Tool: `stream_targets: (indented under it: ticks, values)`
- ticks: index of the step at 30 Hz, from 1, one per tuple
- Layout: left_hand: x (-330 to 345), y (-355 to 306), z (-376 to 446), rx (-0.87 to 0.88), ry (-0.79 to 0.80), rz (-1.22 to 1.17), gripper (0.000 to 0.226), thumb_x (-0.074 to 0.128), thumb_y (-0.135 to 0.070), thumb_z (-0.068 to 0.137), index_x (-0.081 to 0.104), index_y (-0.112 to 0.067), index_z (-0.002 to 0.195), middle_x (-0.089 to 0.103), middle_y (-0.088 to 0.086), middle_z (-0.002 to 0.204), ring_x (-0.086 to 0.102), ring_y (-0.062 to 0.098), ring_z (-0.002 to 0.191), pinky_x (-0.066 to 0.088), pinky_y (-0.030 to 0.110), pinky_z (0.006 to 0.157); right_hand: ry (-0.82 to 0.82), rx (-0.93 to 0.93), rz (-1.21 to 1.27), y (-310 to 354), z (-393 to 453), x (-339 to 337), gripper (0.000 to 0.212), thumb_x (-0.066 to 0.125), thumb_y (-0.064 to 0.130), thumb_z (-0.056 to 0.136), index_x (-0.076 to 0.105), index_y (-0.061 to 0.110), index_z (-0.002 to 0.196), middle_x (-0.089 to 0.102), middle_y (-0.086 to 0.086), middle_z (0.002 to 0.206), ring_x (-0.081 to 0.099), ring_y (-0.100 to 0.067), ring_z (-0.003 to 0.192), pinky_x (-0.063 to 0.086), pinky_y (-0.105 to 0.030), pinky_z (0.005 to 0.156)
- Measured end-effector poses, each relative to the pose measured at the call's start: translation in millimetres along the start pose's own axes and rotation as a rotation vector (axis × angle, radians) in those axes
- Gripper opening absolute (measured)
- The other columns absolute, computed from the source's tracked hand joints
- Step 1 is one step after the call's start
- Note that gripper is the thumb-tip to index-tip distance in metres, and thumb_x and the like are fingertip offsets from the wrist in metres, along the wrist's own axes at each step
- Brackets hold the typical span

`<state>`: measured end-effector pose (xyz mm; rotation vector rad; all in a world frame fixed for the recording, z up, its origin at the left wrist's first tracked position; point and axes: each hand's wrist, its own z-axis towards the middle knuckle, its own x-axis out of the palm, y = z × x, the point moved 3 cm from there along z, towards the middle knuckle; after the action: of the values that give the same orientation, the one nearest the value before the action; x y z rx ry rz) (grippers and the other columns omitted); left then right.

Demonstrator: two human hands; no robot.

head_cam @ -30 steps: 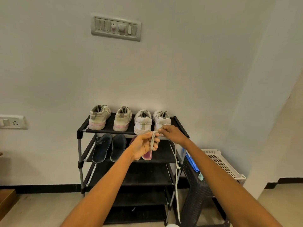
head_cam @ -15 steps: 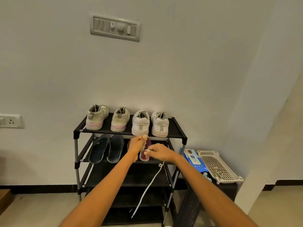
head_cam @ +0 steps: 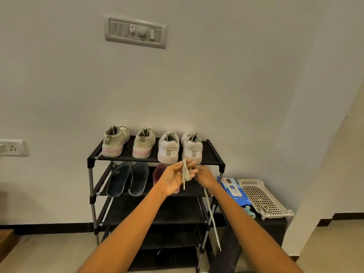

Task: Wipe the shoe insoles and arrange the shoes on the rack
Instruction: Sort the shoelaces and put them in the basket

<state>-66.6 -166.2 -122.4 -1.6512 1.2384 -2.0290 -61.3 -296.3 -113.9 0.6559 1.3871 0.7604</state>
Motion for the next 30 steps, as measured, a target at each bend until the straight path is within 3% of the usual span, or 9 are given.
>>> stream_targets:
  ticks: [3,8,12,14,18,22,24,27,30]
  values:
    - [-4,5,8,0.096,-0.087,-0.085,0.032,0.034,-0.013,0.101,0.053,0.002,0.122,0.061,0.021,0.12,0.063,0.035,0.102,0.049,0.045,0.093,0.072,0.155,0.067,-12,-10,15,0.032,0.034,0.03,0.099,0.048,0.017,0.073,0.04,0.003,0.056,0.034,-0.008,0.047,0.028,-0.02,0.045]
    - [-11,10,17,0.024,-0.206,0.12,0.046,0.031,-0.031,0.103,0.043,0.002,0.133,0.05,0.02,0.133,0.045,0.037,0.128,0.035,0.046,0.109,0.247,0.045,-0.106,-17,-17,18,0.026,0.048,0.035,0.095,0.055,0.013,0.083,0.044,0.002,0.06,0.038,-0.009,0.05,0.033,-0.022,0.05]
    - [-6,17,11,-0.137,-0.108,0.688,0.055,0.024,-0.045,0.102,0.044,-0.005,0.134,0.056,0.015,0.124,0.055,0.026,0.113,0.044,0.036,0.097,0.287,-0.081,-0.23,-2,-19,1,0.039,0.05,0.036,0.095,0.055,0.009,0.067,0.043,0.005,0.056,0.037,-0.002,0.044,0.03,-0.018,0.05]
    - [-4,20,9,-0.161,-0.016,0.76,0.056,0.019,-0.046,0.102,0.046,-0.007,0.132,0.062,0.013,0.115,0.063,0.02,0.094,0.05,0.025,0.08,0.259,-0.101,-0.25,7,-18,-10,0.042,0.049,0.036,0.096,0.048,0.017,0.059,0.044,0.005,0.054,0.038,-0.002,0.043,0.031,-0.014,0.048]
    - [-1,25,13,-0.186,0.149,0.561,0.064,0.013,-0.049,0.101,0.051,-0.004,0.125,0.068,0.014,0.094,0.063,0.018,0.066,0.053,0.028,0.066,0.113,-0.053,-0.23,10,-14,-29,0.045,0.046,0.039,0.096,0.046,0.016,0.057,0.046,0.002,0.056,0.04,-0.008,0.051,0.034,-0.021,0.056]
    - [13,25,7,-0.24,0.239,0.37,0.067,0.015,-0.047,0.101,0.064,-0.001,0.097,0.062,0.01,0.067,0.057,0.017,0.052,0.047,0.026,0.05,-0.116,0.058,-0.173,2,-19,-43,0.05,0.042,0.044,0.097,0.041,0.016,0.056,0.041,0.0,0.057,0.037,-0.011,0.054,0.031,-0.025,0.057]
    - [22,27,5,-0.226,0.25,0.231,0.063,0.019,-0.044,0.101,0.063,0.0,0.094,0.063,0.01,0.066,0.059,0.018,0.052,0.049,0.027,0.052,-0.134,0.115,-0.163,-6,-25,-41,0.05,0.037,0.046,0.098,0.054,0.01,0.066,0.051,-0.004,0.066,0.046,-0.014,0.063,0.034,-0.028,0.063]
    - [30,27,13,-0.12,0.212,-0.059,0.06,0.02,-0.041,0.102,0.054,0.006,0.117,0.068,0.02,0.099,0.069,0.029,0.082,0.056,0.038,0.075,-0.054,0.174,-0.232,-20,-32,-30,0.041,0.037,0.029,0.1,0.063,-0.001,0.092,0.061,-0.018,0.09,0.056,-0.027,0.083,0.042,-0.036,0.076]
    - [28,31,23,-0.036,0.079,-0.032,0.059,0.021,-0.04,0.103,0.041,0.003,0.137,0.05,0.024,0.134,0.057,0.036,0.113,0.045,0.044,0.097,0.02,0.164,-0.204,-25,-45,-21,0.036,0.038,0.026,0.1,0.059,0.01,0.075,0.057,-0.007,0.076,0.051,-0.015,0.069,0.039,-0.03,0.071]
